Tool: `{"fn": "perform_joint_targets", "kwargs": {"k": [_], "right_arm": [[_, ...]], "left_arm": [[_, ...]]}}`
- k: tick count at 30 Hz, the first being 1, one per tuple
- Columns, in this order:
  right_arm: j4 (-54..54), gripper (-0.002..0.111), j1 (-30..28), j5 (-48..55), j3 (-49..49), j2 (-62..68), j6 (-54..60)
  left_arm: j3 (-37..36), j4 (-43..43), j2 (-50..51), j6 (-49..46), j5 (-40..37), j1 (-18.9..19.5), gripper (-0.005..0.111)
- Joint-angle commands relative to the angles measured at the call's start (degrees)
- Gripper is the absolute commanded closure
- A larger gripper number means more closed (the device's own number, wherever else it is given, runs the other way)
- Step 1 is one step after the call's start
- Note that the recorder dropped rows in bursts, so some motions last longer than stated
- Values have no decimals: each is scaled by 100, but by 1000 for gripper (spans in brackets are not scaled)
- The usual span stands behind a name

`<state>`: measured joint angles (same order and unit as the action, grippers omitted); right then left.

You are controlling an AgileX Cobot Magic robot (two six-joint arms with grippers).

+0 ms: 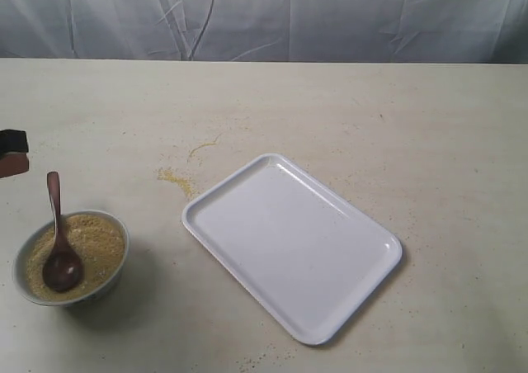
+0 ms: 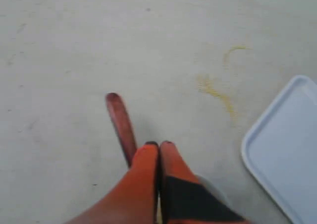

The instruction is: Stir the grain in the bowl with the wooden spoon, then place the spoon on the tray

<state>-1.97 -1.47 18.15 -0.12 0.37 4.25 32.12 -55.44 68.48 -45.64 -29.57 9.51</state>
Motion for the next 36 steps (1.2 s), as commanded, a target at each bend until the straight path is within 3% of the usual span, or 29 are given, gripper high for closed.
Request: {"fn": "perform_joint_targets", "kwargs": {"k": [1, 4, 10, 13, 22, 32, 36], "right_arm": [[5, 108, 17, -66, 12, -37, 7], [5, 108, 17, -66, 12, -37, 7], [5, 108, 17, -66, 12, -37, 7], [5, 108, 17, -66, 12, -37, 7], [5, 108, 17, -66, 12, -37, 7], [5, 108, 17, -77, 12, -37, 7], [5, 108, 17, -77, 12, -37, 7]], "left_arm": [[-324, -555, 112, -224, 691, -98, 107], [-276, -709, 530, -314, 675, -37, 100], [32, -622, 1260, -340, 602, -37, 59], [240, -533, 1563, -350, 442, -37, 49], [759, -530, 2558, -590, 366, -37, 49], [1100, -1430, 3213, -1682, -361, -37, 49], [1100, -1421, 3213, -1748, -347, -37, 57]]}}
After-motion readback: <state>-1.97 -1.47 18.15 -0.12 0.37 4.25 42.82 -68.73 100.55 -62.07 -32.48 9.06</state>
